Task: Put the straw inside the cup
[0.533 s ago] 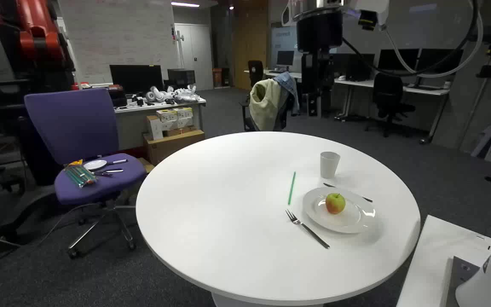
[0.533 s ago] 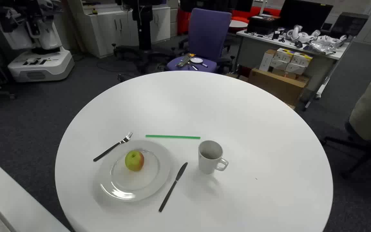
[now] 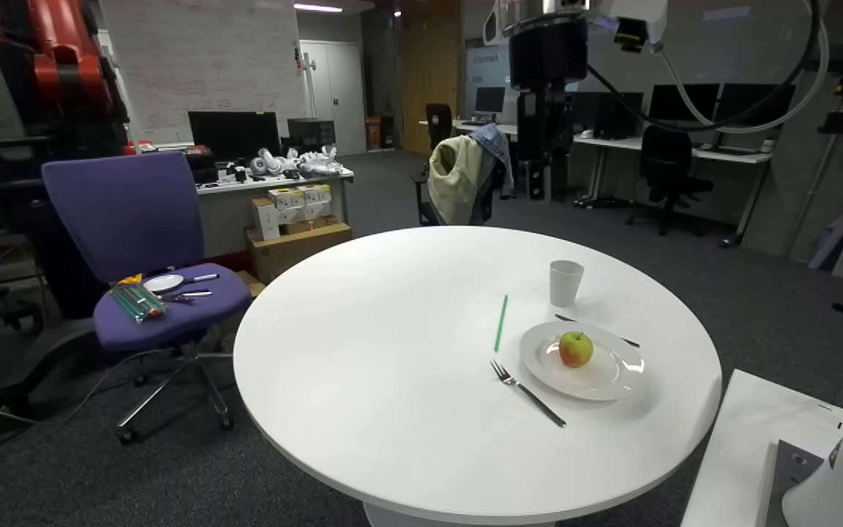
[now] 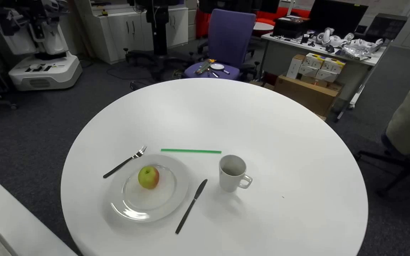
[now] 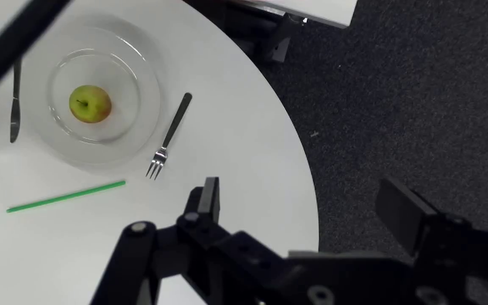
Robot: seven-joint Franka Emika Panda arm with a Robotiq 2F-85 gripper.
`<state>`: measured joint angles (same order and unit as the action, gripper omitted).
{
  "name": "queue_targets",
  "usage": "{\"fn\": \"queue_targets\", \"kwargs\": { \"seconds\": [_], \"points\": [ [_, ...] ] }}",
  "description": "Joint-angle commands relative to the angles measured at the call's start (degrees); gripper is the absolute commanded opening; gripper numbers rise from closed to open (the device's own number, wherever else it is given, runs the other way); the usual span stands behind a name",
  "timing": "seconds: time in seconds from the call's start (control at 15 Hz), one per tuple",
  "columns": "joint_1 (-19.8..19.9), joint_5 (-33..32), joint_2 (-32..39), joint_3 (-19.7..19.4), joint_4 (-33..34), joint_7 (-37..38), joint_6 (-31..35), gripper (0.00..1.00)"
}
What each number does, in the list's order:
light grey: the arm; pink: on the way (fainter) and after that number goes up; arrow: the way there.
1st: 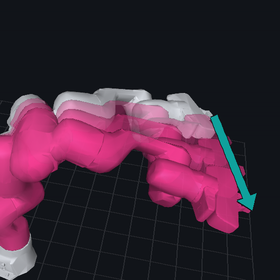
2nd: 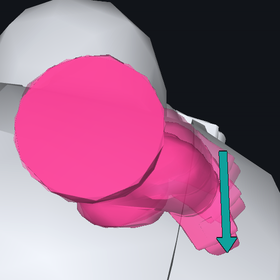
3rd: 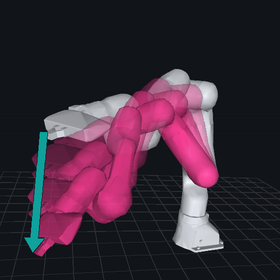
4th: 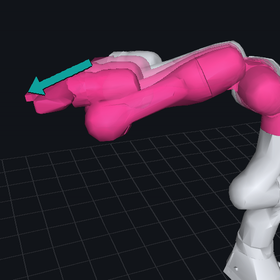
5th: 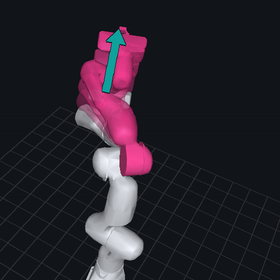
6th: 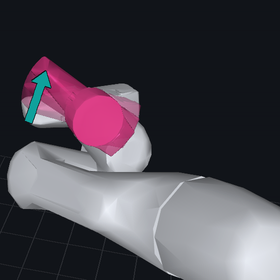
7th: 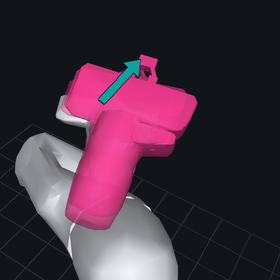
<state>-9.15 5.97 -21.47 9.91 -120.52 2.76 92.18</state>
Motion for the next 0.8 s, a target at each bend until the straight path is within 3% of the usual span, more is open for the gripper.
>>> {"fn": "queue_targets", "kwargs": {
  "seconds": [0.0, 0.73],
  "points": [
    [0.0, -0.01, 0.05, 0.02, 0.12, 0.02, -0.1, 1.0],
    [6.21, 1.44, 0.47, -3.88, -5.52, 13.57, 18.77, 1.0]
  ]
}}
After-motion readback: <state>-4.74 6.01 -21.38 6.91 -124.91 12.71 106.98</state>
